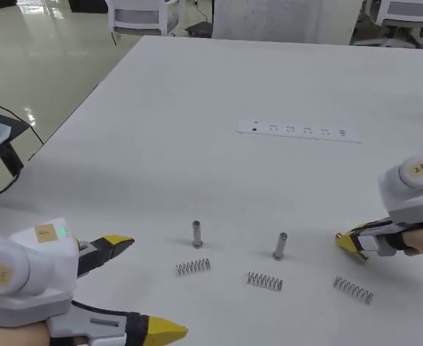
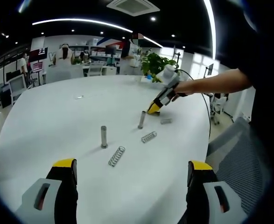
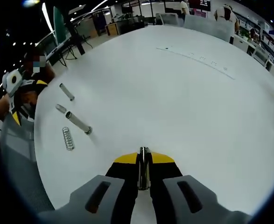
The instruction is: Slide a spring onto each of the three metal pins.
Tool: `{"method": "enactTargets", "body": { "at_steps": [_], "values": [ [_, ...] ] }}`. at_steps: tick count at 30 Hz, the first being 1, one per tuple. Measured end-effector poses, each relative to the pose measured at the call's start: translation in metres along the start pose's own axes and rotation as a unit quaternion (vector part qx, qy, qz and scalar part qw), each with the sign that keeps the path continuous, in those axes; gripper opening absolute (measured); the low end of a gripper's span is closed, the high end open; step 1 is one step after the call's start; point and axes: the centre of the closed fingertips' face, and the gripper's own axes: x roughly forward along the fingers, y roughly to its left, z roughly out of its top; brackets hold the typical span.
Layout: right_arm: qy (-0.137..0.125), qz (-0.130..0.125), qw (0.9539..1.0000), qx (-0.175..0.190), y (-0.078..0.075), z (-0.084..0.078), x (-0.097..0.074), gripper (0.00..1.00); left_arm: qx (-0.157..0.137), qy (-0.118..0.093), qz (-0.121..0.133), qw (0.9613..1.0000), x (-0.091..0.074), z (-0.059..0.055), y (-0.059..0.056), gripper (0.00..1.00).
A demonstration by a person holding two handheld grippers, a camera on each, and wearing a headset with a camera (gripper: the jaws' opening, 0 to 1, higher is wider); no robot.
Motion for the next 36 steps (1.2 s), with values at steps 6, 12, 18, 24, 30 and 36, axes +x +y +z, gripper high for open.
{"method": "enactTargets", "body": {
  "at_steps": [6, 12, 18, 24, 30, 36],
  "values": [
    [-0.012, 0.0, 0.9999, 0.004, 0.001, 0.003, -0.008, 0.05, 0.0, 0.001, -0.003, 1.0, 0.001, -0.001, -0.003, 0.95],
    [-0.023, -0.001, 0.9997, 0.005, 0.001, 0.003, -0.012, 0.05, 0.0, 0.0, -0.002, 1.0, 0.001, 0.0, -0.003, 0.95],
    [-0.034, 0.0, 0.9994, 0.004, 0.003, 0.004, -0.017, 0.05, 0.0, 0.0, -0.003, 1.0, 0.001, -0.001, -0.003, 0.95],
    [-0.045, 0.0, 0.999, 0.003, 0.005, 0.008, -0.022, 0.05, 0.001, 0.0, -0.005, 1.0, 0.002, 0.0, -0.004, 0.95],
    [-0.054, -0.002, 0.9986, 0.003, 0.005, 0.011, -0.026, 0.05, 0.001, -0.001, -0.006, 1.0, 0.003, 0.001, -0.005, 0.95],
    [-0.06, -0.004, 0.9982, 0.003, 0.004, 0.011, -0.029, 0.05, 0.001, -0.001, -0.006, 1.0, 0.003, 0.0, -0.006, 0.95]
  ]
}}
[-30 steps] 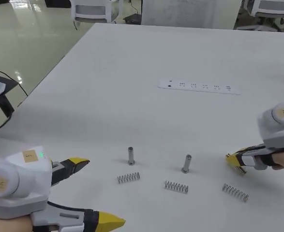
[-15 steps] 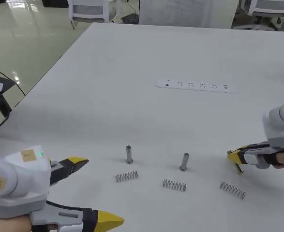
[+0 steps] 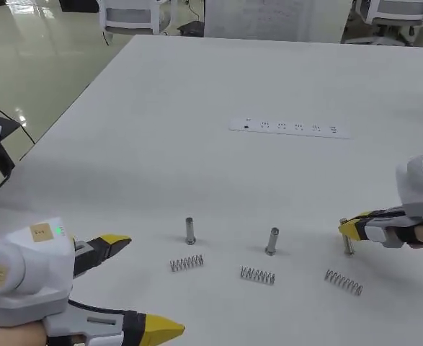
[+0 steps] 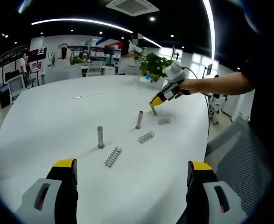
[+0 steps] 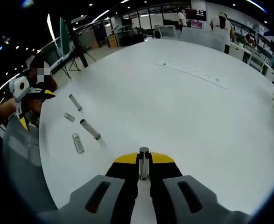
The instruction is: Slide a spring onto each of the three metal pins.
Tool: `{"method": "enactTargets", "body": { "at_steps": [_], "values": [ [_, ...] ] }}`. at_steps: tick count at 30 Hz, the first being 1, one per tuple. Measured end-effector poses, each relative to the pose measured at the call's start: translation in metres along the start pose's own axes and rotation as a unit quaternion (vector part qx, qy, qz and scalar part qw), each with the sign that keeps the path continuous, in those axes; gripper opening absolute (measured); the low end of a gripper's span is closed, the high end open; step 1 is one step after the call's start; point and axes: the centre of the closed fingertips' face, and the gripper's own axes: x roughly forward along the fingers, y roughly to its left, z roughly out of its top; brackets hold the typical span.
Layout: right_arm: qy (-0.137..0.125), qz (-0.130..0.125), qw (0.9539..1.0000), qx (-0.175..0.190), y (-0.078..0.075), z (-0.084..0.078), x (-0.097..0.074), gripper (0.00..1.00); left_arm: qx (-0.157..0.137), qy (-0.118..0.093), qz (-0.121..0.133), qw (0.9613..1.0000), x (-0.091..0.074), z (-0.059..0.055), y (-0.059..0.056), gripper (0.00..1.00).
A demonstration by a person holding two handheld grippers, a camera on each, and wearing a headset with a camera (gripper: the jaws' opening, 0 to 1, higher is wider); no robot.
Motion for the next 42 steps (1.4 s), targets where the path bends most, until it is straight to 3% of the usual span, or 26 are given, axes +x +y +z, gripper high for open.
{"method": "enactTargets", "body": {
  "at_steps": [19, 37, 42],
  "values": [
    [-0.009, -0.004, 0.9999, -0.009, 0.002, -0.002, -0.006, 0.06, 0.001, -0.002, -0.002, 1.0, 0.0, 0.0, -0.002, 0.95],
    [0.009, -0.007, 0.9986, -0.052, 0.009, -0.011, -0.014, 0.06, 0.006, 0.0, -0.004, 1.0, -0.002, 0.003, -0.003, 0.95],
    [0.009, -0.008, 0.9985, -0.054, 0.008, -0.013, -0.014, 0.1, 0.009, 0.001, -0.006, 0.9999, -0.003, 0.005, -0.004, 0.95]
  ]
}}
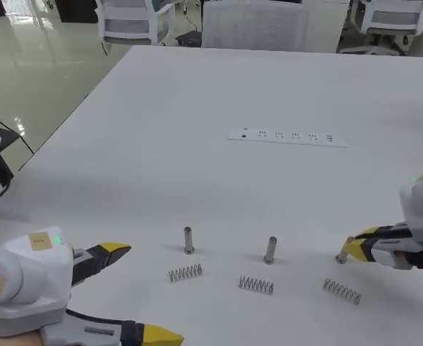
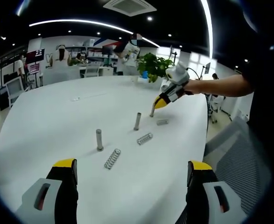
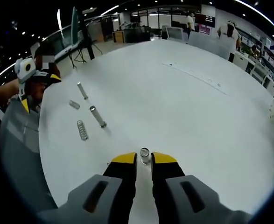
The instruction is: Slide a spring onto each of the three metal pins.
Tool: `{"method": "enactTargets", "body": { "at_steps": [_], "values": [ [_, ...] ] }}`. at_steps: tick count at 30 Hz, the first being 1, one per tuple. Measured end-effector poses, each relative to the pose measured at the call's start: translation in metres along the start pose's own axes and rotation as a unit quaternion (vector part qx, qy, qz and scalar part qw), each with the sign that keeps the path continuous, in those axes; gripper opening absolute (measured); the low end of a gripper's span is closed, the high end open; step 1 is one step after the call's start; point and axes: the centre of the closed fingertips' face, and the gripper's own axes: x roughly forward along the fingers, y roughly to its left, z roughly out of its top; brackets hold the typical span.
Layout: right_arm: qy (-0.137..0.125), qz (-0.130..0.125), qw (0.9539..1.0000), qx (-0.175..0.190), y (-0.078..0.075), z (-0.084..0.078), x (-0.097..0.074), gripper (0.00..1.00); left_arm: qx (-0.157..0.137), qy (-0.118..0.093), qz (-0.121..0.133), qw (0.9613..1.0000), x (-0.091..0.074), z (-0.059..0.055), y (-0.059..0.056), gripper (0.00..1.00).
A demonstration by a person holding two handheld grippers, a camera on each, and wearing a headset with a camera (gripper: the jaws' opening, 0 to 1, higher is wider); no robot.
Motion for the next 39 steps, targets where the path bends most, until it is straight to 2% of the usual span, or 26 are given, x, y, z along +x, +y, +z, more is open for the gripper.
{"method": "enactTargets", "body": {
  "at_steps": [13, 25, 33, 39],
  "values": [
    [-0.016, 0.002, 0.9999, -0.005, 0.004, 0.001, -0.01, 0.25, 0.003, -0.001, -0.003, 1.0, 0.001, 0.002, -0.001, 0.95],
    [-0.03, 0.002, 0.9984, -0.048, 0.015, 0.005, -0.021, 0.38, 0.002, 0.0, 0.0, 1.0, 0.0, 0.001, 0.0, 0.95],
    [-0.023, 0.001, 0.9957, -0.09, 0.024, -0.006, -0.022, 0.46, 0.001, -0.001, 0.001, 1.0, 0.0, 0.001, 0.0, 0.95],
    [-0.013, 0.007, 0.9949, -0.1, 0.031, -0.019, -0.023, 0.49, 0.0, 0.0, 0.002, 1.0, 0.0, 0.001, 0.001, 0.95]
  ]
}}
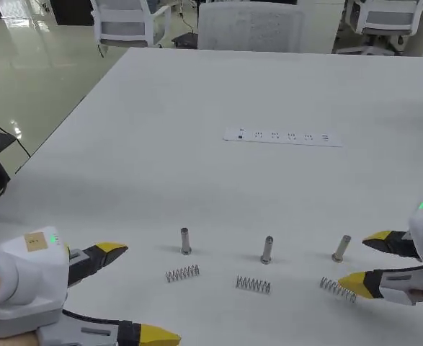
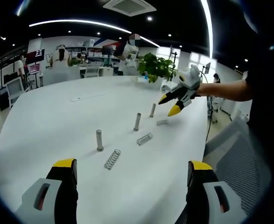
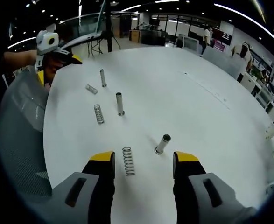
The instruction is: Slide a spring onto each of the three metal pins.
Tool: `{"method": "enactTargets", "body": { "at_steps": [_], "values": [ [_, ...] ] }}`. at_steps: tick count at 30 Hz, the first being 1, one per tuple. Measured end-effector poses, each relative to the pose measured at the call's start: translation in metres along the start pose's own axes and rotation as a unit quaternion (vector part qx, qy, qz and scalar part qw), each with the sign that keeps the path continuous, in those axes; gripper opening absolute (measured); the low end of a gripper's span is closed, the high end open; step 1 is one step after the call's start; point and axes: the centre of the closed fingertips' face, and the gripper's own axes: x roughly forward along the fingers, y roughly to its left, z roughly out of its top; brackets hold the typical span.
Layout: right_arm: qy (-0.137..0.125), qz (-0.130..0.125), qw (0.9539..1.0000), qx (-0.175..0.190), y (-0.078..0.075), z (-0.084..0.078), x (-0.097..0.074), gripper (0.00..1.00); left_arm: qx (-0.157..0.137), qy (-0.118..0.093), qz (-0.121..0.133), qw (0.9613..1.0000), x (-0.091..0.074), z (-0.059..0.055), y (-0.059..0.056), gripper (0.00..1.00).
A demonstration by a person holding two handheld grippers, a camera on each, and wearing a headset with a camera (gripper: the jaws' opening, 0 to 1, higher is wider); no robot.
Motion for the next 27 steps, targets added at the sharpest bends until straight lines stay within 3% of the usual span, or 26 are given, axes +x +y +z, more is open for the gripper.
{"method": "enactTargets", "body": {
  "at_steps": [5, 16, 27],
  "values": [
    [0.007, 0.012, 0.9999, -0.006, 0.007, -0.007, 0.002, 0.48, -0.001, -0.001, 0.0, 1.0, 0.0, 0.0, 0.0, 0.95],
    [0.038, 0.037, 0.9978, -0.04, 0.019, -0.016, 0.005, 0.33, -0.002, 0.0, 0.001, 1.0, 0.001, -0.003, -0.001, 0.95],
    [0.088, 0.067, 0.9907, -0.079, 0.024, -0.029, 0.017, 0.21, -0.006, -0.001, 0.004, 1.0, -0.001, -0.005, -0.001, 0.95]
  ]
}}
